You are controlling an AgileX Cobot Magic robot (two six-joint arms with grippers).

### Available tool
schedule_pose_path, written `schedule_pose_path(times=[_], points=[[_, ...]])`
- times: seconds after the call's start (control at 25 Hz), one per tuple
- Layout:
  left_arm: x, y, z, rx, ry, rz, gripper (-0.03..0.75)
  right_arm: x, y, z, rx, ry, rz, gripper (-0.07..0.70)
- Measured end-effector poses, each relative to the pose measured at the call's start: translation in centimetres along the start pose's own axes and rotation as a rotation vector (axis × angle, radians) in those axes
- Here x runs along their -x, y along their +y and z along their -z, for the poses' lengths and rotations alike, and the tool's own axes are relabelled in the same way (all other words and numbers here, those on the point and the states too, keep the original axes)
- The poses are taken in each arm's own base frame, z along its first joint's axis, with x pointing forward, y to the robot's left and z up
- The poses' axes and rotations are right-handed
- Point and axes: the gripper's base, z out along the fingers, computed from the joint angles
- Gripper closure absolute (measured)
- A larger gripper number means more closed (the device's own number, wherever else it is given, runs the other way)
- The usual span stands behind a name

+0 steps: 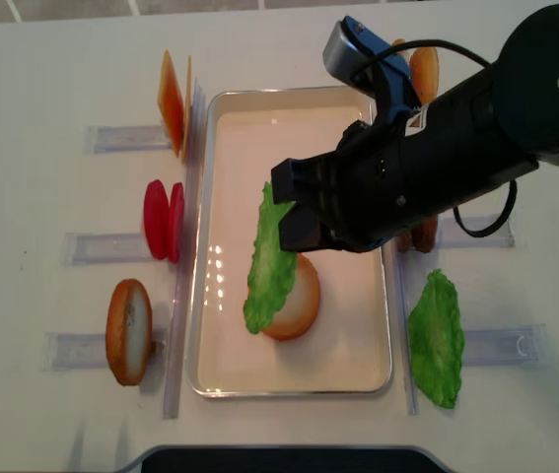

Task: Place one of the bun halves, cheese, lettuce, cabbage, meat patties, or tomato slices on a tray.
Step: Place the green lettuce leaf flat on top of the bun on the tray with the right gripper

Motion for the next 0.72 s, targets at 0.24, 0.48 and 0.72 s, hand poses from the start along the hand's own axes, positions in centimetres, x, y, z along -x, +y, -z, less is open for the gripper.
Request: schedule_pose_path(times=[0.24,0.48,0.72], points=[[0.0,0.0,0.0,0.0,0.0,0.0,0.263,0.8,-0.9,-2.3,0.026,0.009,-0.01,0.566],[0.0,0.0,0.0,0.0,0.0,0.0,0.263,1.2,-2.0,-4.0,0.015,0.018,-0.021,0.566],[0.0,0.0,0.0,0.0,0.0,0.0,0.263,2.1,-3.6,-5.0,0.011,0.021,-0.049,0.566]])
